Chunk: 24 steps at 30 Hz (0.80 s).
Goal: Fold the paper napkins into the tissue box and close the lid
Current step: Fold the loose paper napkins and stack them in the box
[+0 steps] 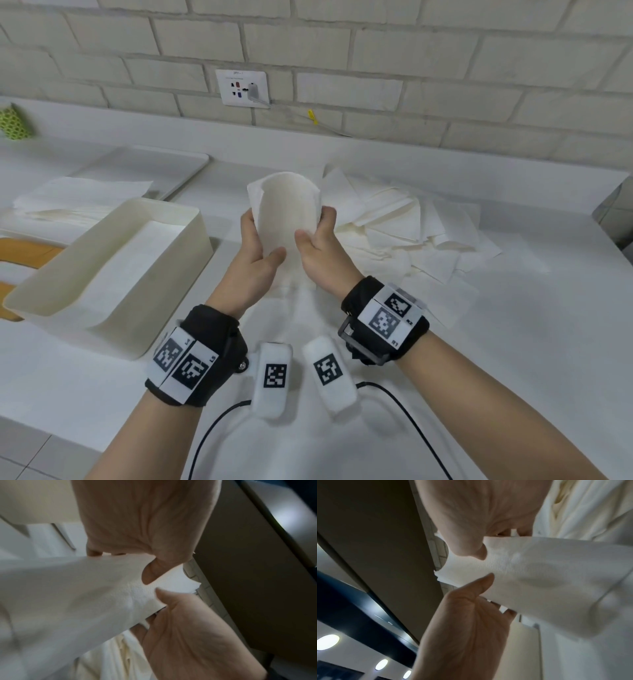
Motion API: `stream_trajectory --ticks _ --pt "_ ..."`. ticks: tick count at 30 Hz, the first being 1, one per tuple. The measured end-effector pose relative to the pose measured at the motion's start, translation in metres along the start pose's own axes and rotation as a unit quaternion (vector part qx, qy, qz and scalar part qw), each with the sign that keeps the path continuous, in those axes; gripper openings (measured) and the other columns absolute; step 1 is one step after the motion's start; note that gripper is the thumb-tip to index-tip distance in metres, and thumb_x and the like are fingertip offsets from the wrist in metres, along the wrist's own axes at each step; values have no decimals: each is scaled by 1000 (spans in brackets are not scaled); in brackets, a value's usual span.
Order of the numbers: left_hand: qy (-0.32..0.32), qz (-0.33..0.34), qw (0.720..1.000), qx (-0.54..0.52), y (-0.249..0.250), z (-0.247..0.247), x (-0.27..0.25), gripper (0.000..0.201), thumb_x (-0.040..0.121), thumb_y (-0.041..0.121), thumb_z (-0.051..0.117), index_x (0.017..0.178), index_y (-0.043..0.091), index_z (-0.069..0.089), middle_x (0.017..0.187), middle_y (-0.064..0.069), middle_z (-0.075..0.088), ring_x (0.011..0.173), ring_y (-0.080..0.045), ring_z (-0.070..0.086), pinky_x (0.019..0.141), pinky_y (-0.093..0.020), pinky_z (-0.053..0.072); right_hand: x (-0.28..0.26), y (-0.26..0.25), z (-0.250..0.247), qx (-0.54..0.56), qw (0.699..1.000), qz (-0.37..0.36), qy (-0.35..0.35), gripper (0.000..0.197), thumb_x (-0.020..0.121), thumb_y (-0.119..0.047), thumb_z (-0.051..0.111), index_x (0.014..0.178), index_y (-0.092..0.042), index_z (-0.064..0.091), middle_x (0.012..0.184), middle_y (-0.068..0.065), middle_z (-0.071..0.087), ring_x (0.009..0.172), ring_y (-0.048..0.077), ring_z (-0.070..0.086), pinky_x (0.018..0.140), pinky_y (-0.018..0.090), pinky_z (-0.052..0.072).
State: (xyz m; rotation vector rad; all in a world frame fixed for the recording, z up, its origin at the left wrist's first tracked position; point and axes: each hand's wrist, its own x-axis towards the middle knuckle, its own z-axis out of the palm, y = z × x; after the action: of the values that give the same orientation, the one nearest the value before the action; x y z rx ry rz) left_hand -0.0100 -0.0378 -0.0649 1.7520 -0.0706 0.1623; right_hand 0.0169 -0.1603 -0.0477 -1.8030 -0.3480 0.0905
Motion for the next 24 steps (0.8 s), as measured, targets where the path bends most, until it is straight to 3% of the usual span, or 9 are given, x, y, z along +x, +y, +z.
stream_trajectory --ticks 2,5,9,12,14,17,19,22,24 --pt "11 -14 1000 -7 -4 2 -1 45 97 1 40 133 19 20 121 5 49 102 1 54 84 -20 48 0 9 0 -28 999 33 -15 18 98 -9 32 115 -9 25 92 0 49 82 17 52 56 16 40" --pt "49 4 998 -30 -2 5 0 36 98 0 37 124 20 21 123 0 46 101 0 55 89 -26 49 1 8 -3 -29 999 23 -4 7 99 -10 29 104 -13 24 75 -3 46 63 13 47 44 10 33" --pt "74 31 995 -53 2 8 2 35 97 -2 38 120 18 20 122 4 44 103 4 54 86 -19 50 3 2 -4 -1 1000 5 16 17 99 -11 32 115 -9 25 84 -11 45 82 14 50 67 25 40" --pt "50 0 997 -51 -4 11 0 41 97 -2 37 124 22 17 134 -4 39 121 -15 49 101 -33 45 2 14 -3 -31 999 41 -2 31 97 -9 38 124 -6 23 100 -3 51 99 23 55 74 24 39" --pt "45 -13 998 -49 -8 12 -1 38 99 0 37 122 22 18 135 -5 38 123 -18 47 104 -37 42 2 23 -3 -58 997 49 -5 33 96 -8 41 126 -4 27 111 7 54 106 27 55 73 21 37" --pt "65 -4 996 -52 -7 9 2 25 98 13 47 113 23 30 124 -4 45 109 -17 54 88 -30 49 5 24 -7 -94 995 25 -6 35 94 -6 46 128 -6 37 122 10 57 111 23 53 75 16 35" --pt "108 23 991 -69 0 0 5 24 94 15 56 103 27 37 111 0 51 95 -13 57 75 -23 49 7 19 -15 -128 992 1 -14 35 93 -4 46 127 -6 42 120 11 59 109 24 55 74 15 37" --pt "151 59 983 -87 11 -16 7 32 90 4 60 107 24 41 100 2 57 75 0 59 67 -14 48 12 12 -31 -219 974 -15 -47 33 91 -4 43 123 -6 48 114 12 61 103 27 57 81 23 42" --pt "145 73 986 -35 14 -22 7 39 87 -2 61 106 28 45 92 1 60 71 0 59 67 -13 47 17 8 -40 -285 956 -15 -66 30 90 -7 42 117 -9 52 108 12 63 99 30 58 85 33 47"
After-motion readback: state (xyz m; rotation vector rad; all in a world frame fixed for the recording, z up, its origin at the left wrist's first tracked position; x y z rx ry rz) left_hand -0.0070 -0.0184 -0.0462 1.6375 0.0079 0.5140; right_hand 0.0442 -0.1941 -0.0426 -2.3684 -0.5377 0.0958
